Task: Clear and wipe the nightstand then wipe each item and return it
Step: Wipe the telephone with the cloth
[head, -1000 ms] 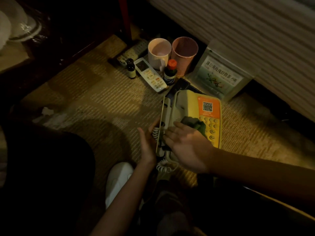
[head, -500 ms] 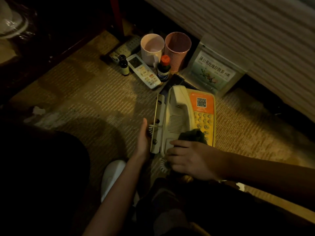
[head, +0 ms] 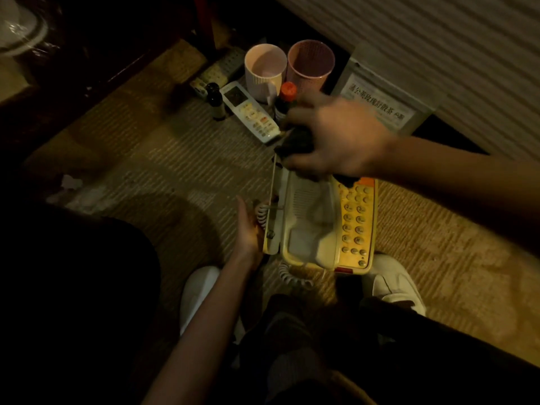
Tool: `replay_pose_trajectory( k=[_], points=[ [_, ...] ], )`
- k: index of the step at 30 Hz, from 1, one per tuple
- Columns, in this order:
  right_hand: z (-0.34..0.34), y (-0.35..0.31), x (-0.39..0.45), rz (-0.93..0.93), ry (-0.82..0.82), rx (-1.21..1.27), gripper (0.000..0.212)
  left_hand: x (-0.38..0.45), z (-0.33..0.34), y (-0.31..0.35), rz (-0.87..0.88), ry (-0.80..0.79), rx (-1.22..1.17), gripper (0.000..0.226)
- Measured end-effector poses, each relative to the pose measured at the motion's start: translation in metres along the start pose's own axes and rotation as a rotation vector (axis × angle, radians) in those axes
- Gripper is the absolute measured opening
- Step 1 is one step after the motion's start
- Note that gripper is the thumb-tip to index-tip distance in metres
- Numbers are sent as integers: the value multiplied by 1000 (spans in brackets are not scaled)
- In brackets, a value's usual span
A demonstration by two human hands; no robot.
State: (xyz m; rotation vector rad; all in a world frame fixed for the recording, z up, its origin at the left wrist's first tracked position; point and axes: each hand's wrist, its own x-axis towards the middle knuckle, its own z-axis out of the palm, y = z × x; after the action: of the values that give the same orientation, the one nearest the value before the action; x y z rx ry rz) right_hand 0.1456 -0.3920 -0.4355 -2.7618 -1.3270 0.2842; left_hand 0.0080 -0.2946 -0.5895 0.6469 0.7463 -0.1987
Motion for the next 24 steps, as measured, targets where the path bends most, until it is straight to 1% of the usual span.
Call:
replay_pose_trajectory(
  k=[1, 2, 3, 4, 5, 6, 7, 9, 11, 16, 18, 20, 22, 24],
  points=[
    [5, -2, -2, 63, -94, -149, 63, -1, 1, 0, -3, -2, -14, 73],
    [10, -3, -4, 161, -182, -206, 72, -1, 0, 0, -4, -4, -34, 73],
    [15, -2, -8, 276, -254, -160, 77, -2, 0, 1, -7, -7, -47, 73],
    [19, 4, -11, 391, -297, -29, 80, -2, -1, 1, -10, -15, -51, 73],
    [23, 13, -15, 492, -300, 159, 79, -2, 0, 1, -13, -19, -44, 73],
    [26, 22, -19, 562, -278, 341, 78, -2, -1, 1, -15, -25, -29, 73],
    [27, 33, -25, 604, -236, 469, 78, -3, -1, 1, -15, -29, -5, 73],
    [24, 48, -40, 650, -157, 579, 79, -4, 0, 1, -13, -28, 35, 72],
    [23, 62, -50, 688, -118, 581, 79, -3, 0, 0, -6, -19, 70, 70],
    [22, 95, -65, 749, -97, 561, 72, -2, 1, -1, -2, -15, 79, 63],
    [19, 105, -78, 793, -93, 540, 69, -1, 1, -2, -2, -27, 50, 66],
    [20, 116, -94, 855, -131, 539, 65, 1, 2, -3, 2, -45, 30, 72],
    [31, 123, -108, 943, -213, 482, 56, 1, 2, -4, 7, -55, 6, 72],
    [46, 123, -117, 1026, -274, 423, 56, 2, 1, -5, 14, -67, -4, 70]
  ],
)
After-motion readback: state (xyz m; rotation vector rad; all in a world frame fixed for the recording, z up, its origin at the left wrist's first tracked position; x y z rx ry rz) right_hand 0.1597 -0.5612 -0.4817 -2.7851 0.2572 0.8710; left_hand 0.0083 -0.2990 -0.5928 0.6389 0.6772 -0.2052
